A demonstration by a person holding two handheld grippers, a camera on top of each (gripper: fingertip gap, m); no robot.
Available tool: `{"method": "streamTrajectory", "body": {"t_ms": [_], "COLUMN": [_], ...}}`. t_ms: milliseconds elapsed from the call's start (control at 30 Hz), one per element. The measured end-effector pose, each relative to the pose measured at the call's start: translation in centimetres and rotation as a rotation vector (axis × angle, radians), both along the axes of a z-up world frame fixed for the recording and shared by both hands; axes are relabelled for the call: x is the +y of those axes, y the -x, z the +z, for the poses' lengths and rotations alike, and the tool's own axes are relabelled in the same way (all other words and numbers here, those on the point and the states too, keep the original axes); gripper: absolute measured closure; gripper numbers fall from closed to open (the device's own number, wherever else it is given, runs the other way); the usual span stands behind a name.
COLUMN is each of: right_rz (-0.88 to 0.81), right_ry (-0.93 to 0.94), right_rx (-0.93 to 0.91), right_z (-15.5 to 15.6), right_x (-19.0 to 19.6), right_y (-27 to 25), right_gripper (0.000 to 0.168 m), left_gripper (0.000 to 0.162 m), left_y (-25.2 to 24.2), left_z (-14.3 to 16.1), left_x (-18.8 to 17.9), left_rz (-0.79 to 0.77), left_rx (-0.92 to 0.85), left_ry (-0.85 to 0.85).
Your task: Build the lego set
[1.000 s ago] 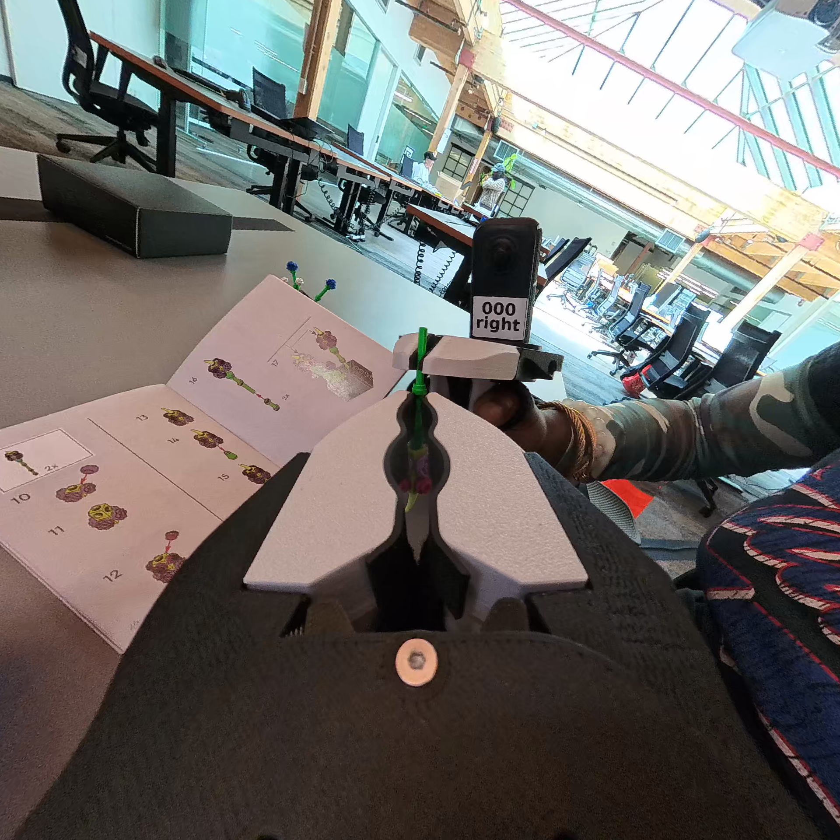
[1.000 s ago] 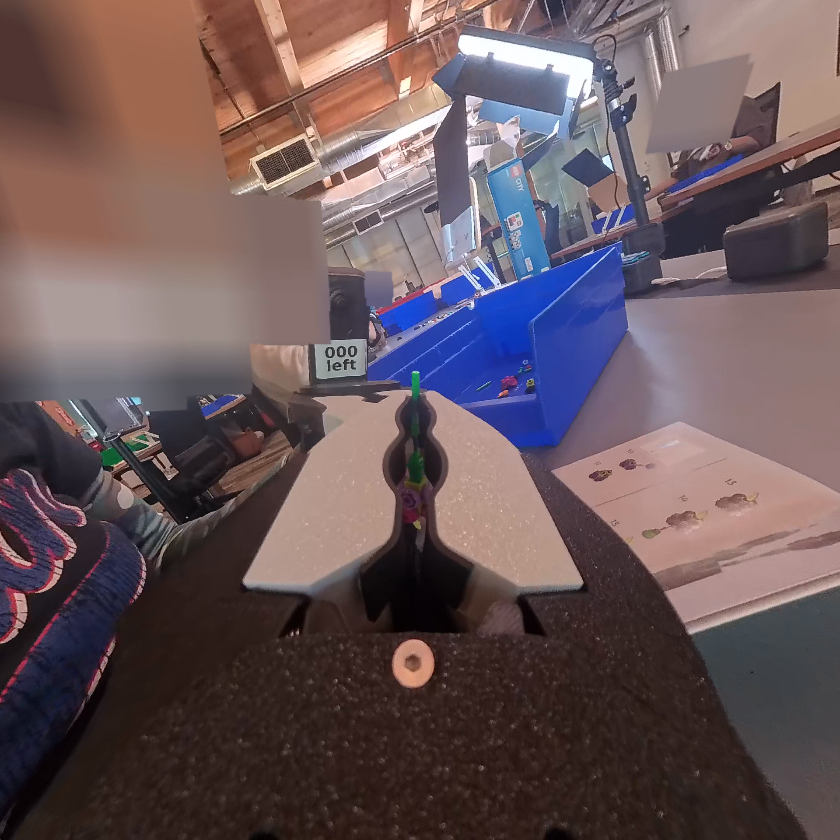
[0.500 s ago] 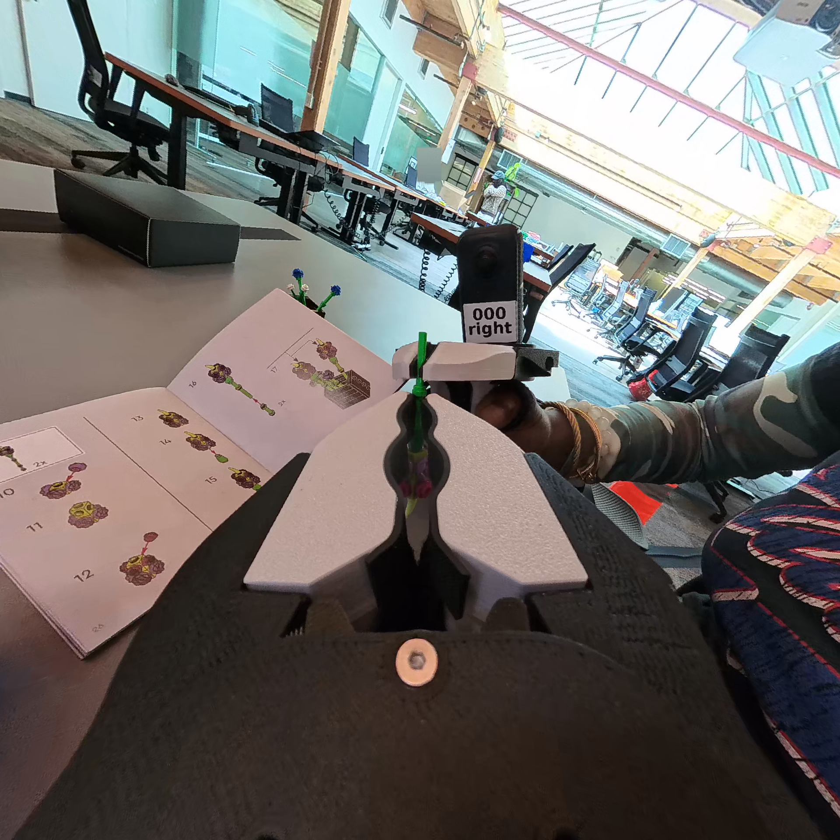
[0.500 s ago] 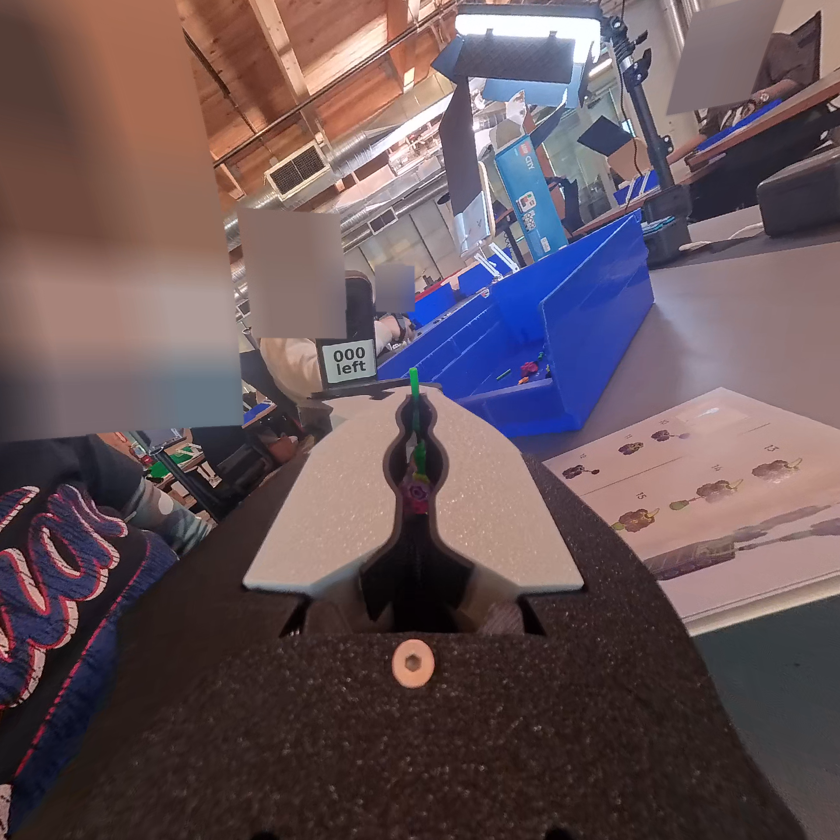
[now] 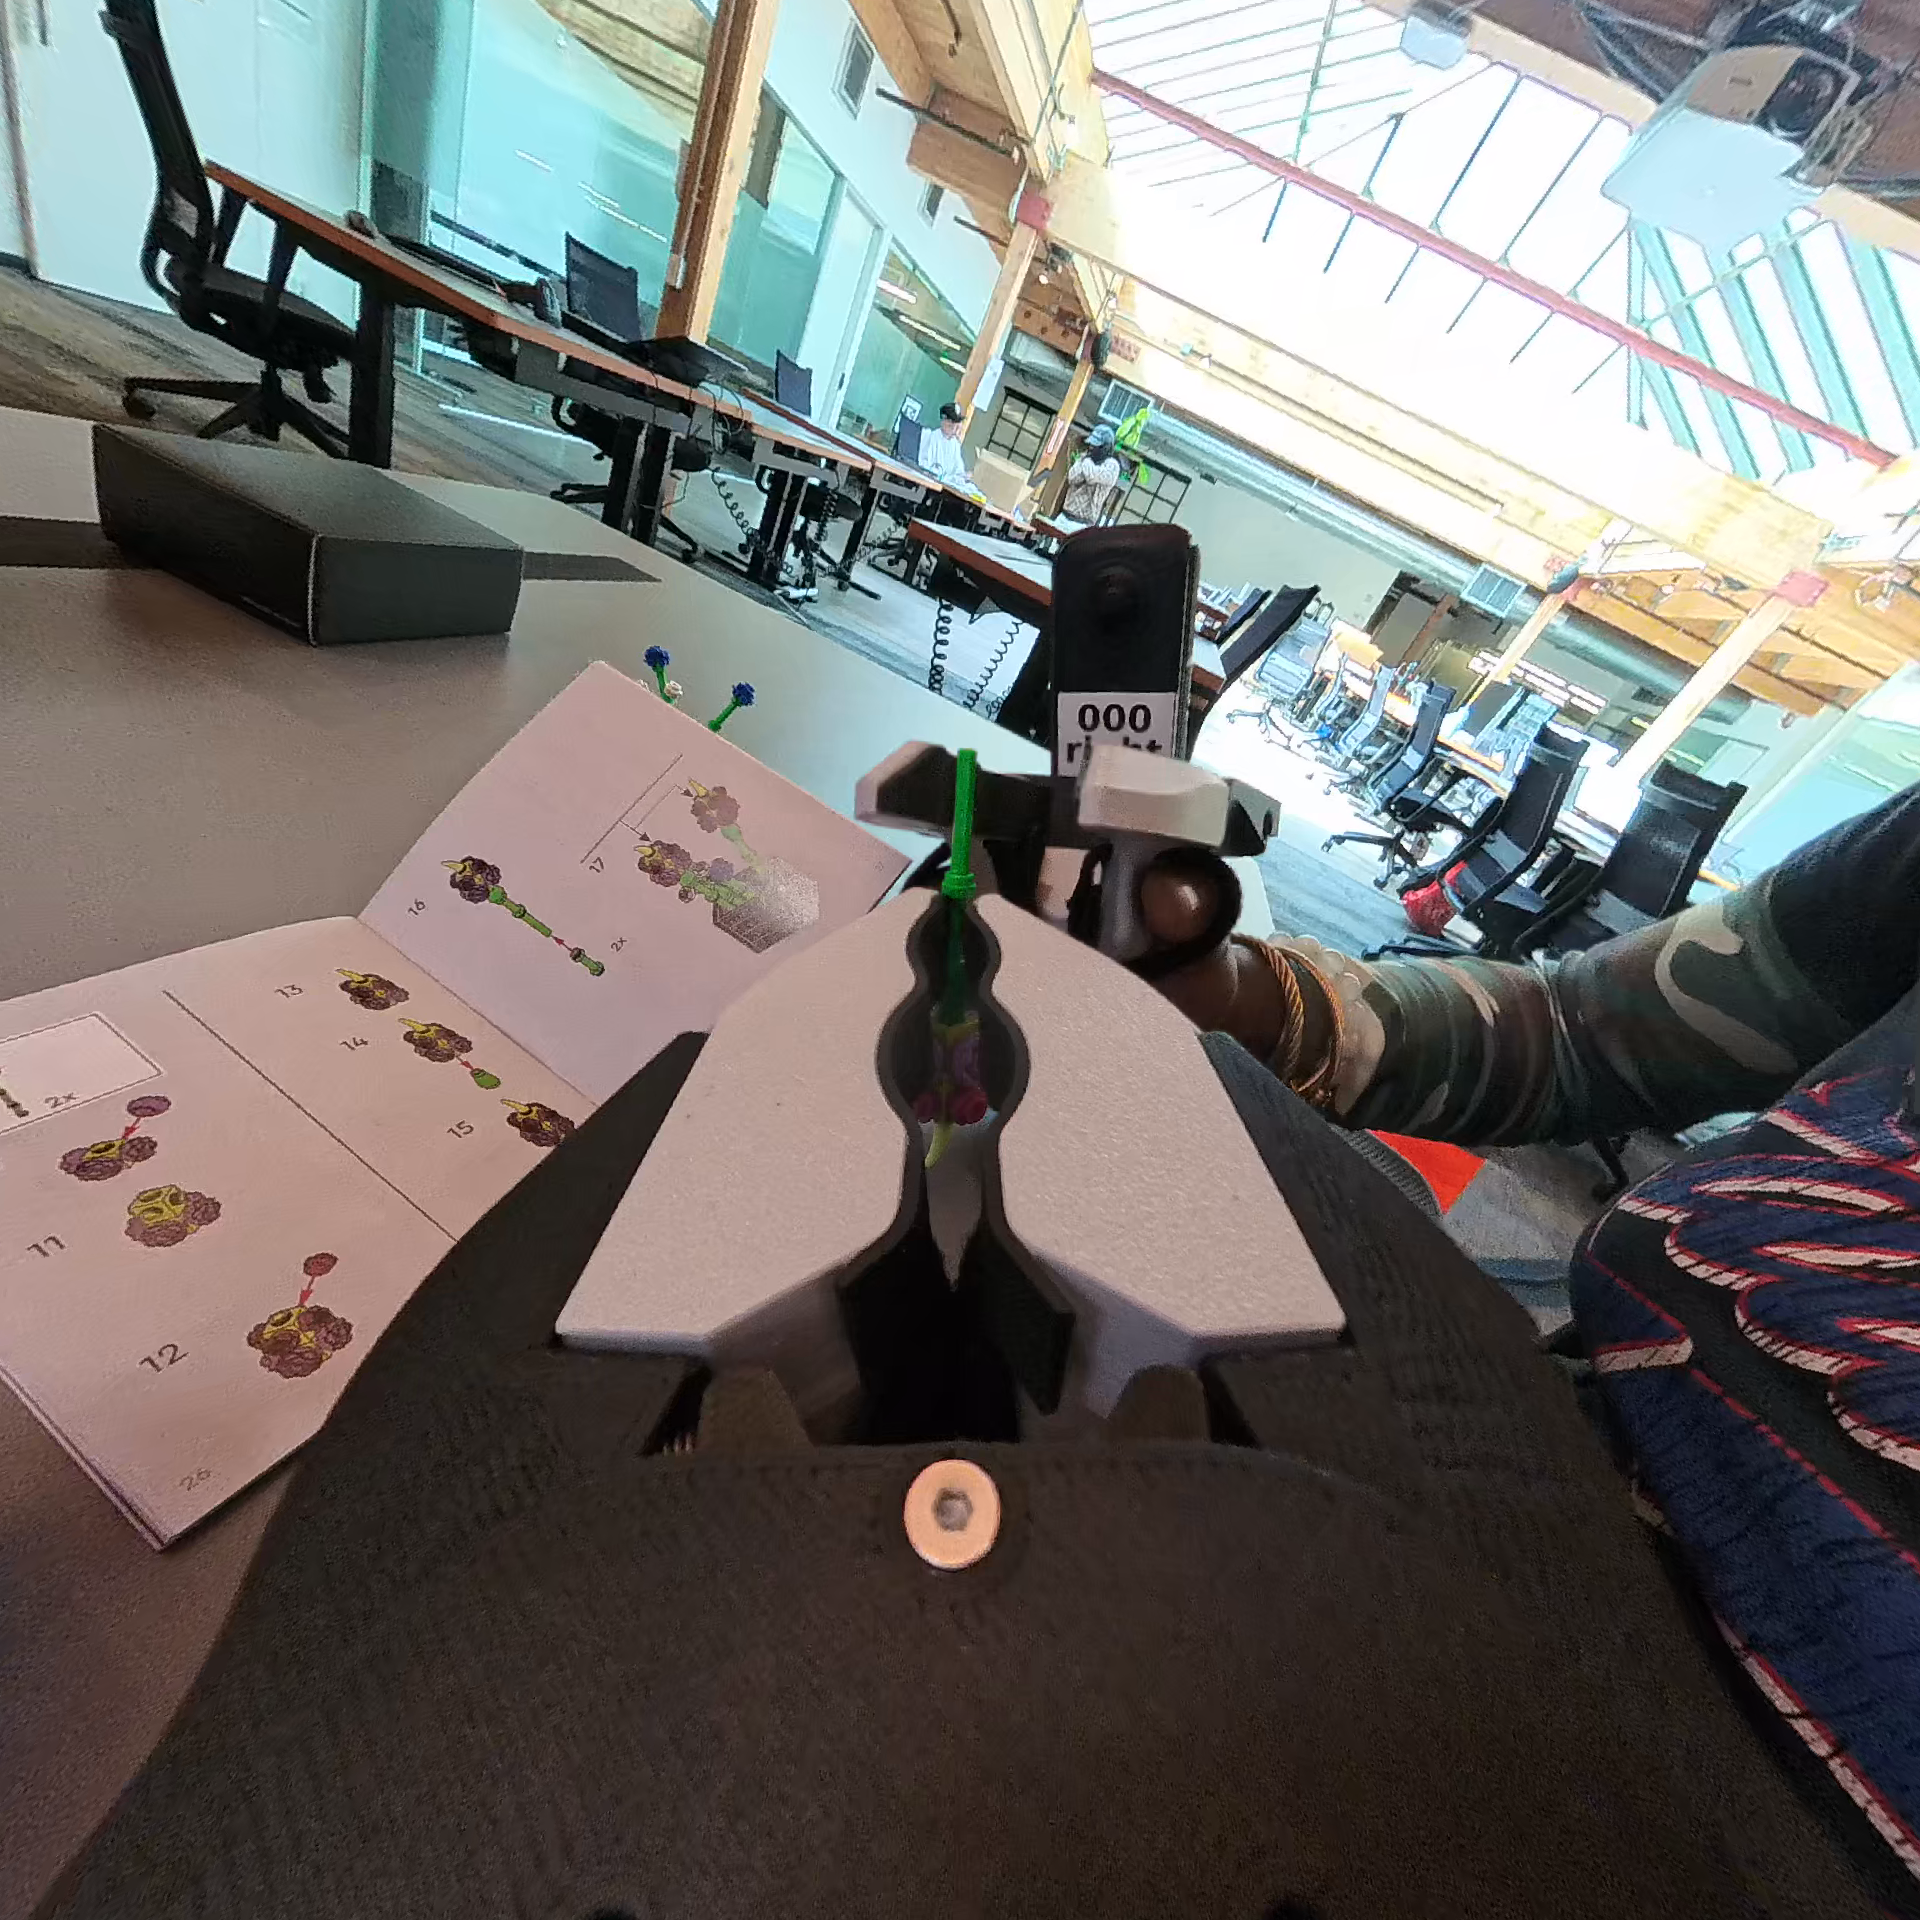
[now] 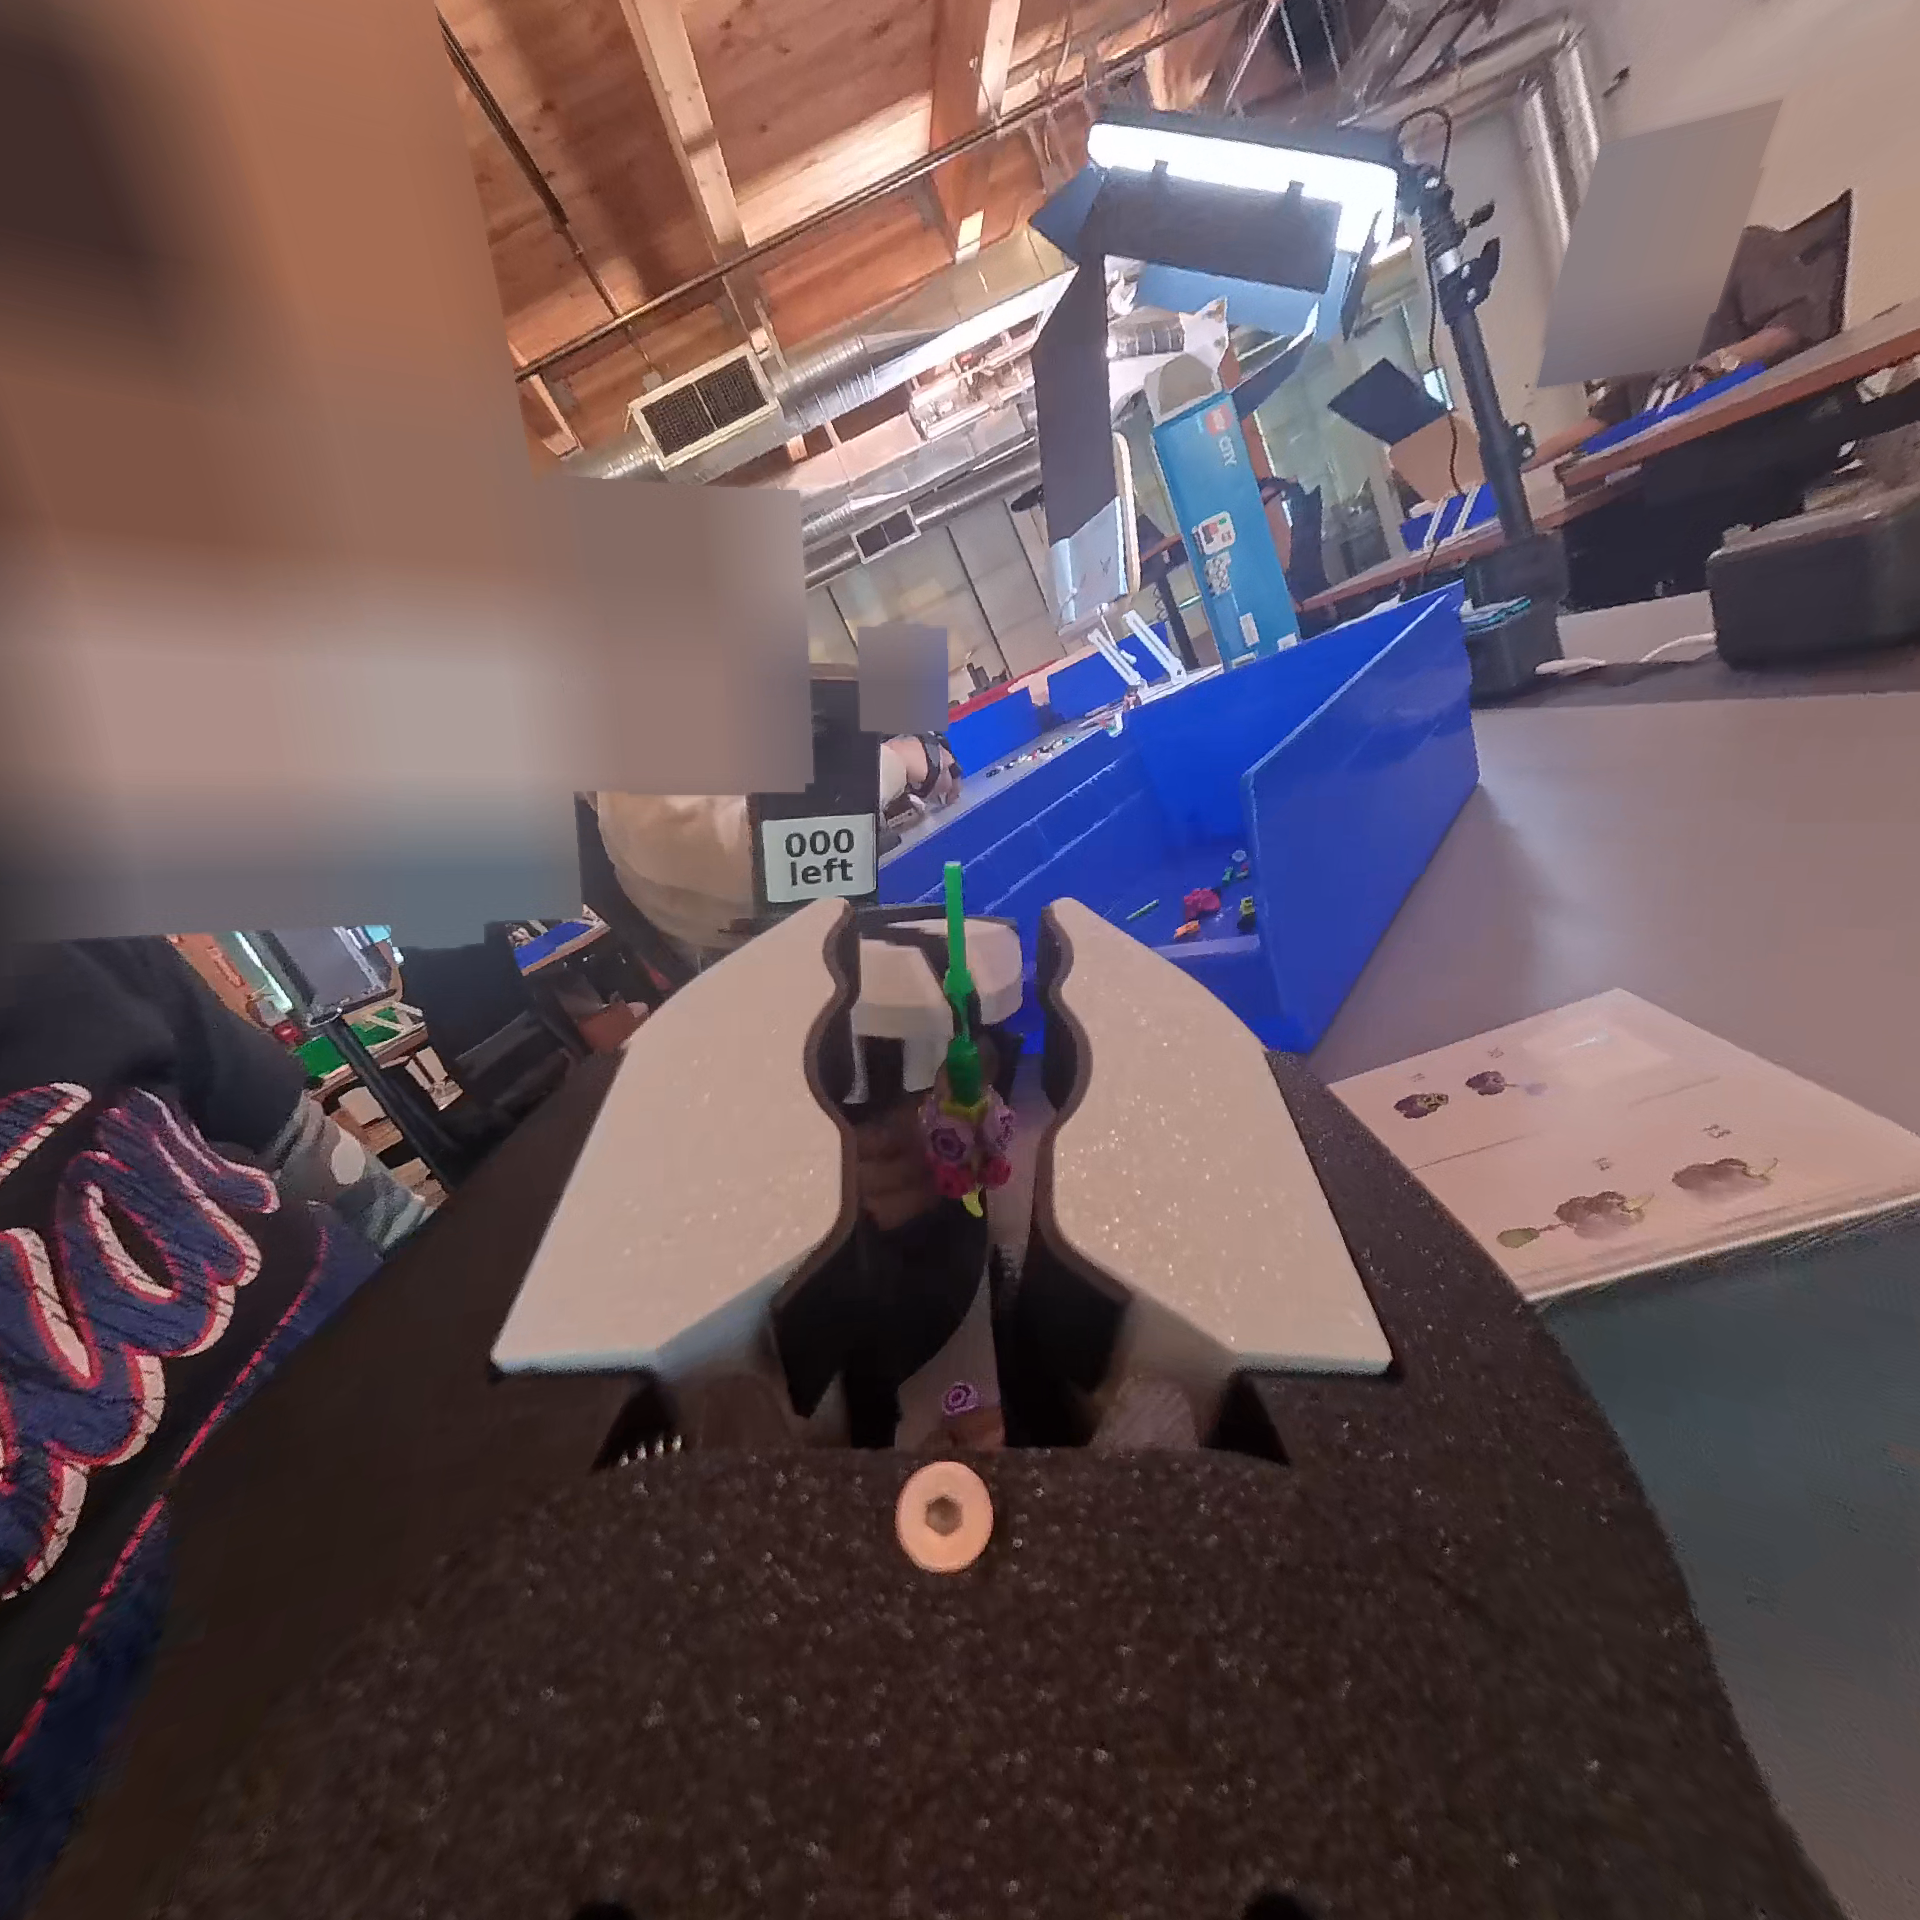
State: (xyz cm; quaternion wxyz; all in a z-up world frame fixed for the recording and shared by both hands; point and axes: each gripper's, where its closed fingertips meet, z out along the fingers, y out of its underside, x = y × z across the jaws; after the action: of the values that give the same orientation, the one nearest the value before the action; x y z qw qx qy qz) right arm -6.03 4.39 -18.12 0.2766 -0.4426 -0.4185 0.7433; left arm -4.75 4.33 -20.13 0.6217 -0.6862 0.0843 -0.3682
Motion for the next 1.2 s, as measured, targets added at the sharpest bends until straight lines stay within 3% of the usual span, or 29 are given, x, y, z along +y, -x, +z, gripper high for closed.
{"method": "streamTrajectory", "body": {"t_ms": [100,167,1200], "right_rz": [-0.001,0.0,-0.048], "right_ry": [-0.018,-0.044,-0.064], "right_rx": [-0.008,-0.003,-0.075], "right_z": [0.0,0.0,-1.6], "right_x": [0.0,-0.2,-0.3], "right_y": [0.2,0.2,0.5], "right_gripper": [0.144,0.165,0.165], "left_gripper": [0.16,0.16,0.162], "left_y": [-0.5,-0.6,-0.5], "left_z": [-0.3,-0.4,-1.2], "left_x": [0.1,0.0,0.2], "left_rz": [-0.016,-0.024,-0.02], "left_rx": [0.034,0.042,0.022], "left_ry": [0.013,0.016,0.071]}}
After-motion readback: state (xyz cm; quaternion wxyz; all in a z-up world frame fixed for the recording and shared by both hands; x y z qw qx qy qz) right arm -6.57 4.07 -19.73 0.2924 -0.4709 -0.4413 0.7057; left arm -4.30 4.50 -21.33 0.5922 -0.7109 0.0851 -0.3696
